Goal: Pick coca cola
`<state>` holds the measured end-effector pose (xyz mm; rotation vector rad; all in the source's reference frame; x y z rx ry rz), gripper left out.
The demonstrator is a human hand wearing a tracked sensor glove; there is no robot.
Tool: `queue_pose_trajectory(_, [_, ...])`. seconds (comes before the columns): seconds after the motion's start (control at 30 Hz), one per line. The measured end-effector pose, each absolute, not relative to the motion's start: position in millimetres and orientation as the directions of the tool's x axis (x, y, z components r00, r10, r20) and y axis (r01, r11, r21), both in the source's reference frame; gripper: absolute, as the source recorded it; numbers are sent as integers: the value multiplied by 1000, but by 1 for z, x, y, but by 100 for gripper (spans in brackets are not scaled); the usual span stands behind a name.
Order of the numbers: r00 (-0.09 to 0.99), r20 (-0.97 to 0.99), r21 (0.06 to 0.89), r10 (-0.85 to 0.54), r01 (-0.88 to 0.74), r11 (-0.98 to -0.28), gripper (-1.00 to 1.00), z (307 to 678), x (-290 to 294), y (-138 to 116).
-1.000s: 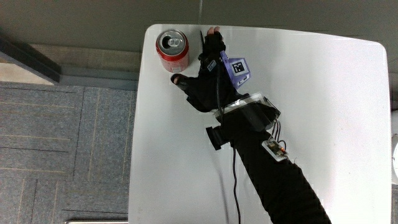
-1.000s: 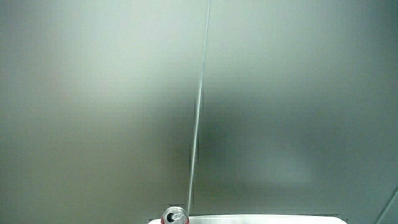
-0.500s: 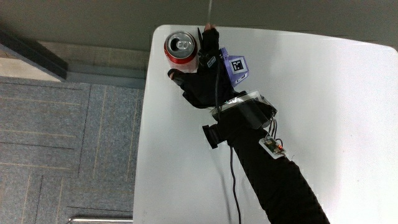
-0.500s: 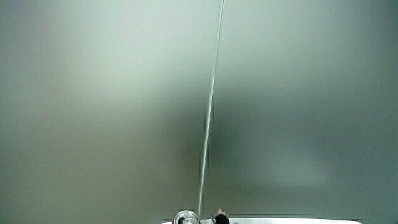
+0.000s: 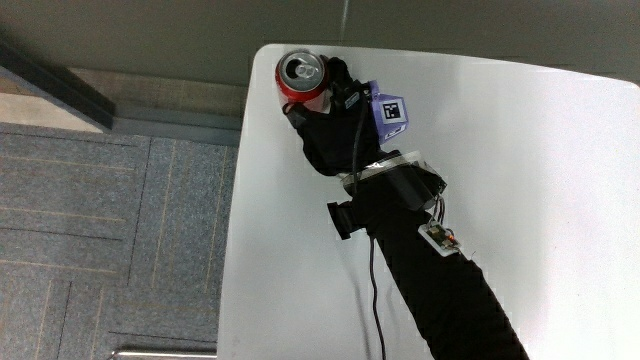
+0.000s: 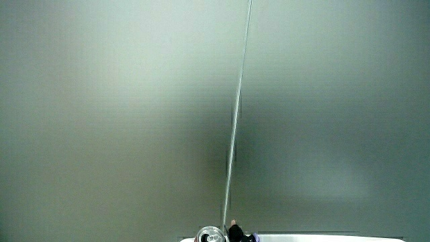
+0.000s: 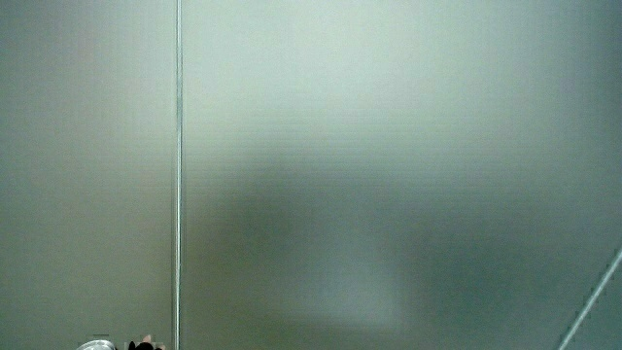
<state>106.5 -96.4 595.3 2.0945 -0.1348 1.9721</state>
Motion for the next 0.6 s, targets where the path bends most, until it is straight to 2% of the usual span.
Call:
queue_pose_trajectory(0.03, [51,995,91,81,-243,-966,100,592,107,-97])
queue_pose_trajectory(0.07, [75,994,100,84,-246,-964,100,590,109,-98])
queue_pose_trajectory(0.1, [40,997,80,72,-252,-964,100,586,108,-97])
queue_pose_trajectory(0.23, [13,998,59,58,-255,-965,100,579,108,-96])
queue_pose_trajectory(0.3, [32,999,44,37,-252,-967,100,578,109,-95])
queue_pose_trajectory(0.37, [-7,999,39,42,-259,-965,100,571,109,-90])
queue_pose_trajectory(0.4, [-13,1000,4,7,-260,-966,100,575,111,-90])
queue_pose_trajectory(0.43, [-30,999,19,27,-259,-966,100,568,110,-86])
queue_pose_trajectory(0.47, [6,1000,5,3,-257,-966,100,576,113,-86])
queue_pose_trajectory(0.57, [-58,998,-43,-29,-258,-965,100,569,111,-78])
queue_pose_trajectory(0.6, [-47,998,-57,-46,-270,-961,100,574,111,-77])
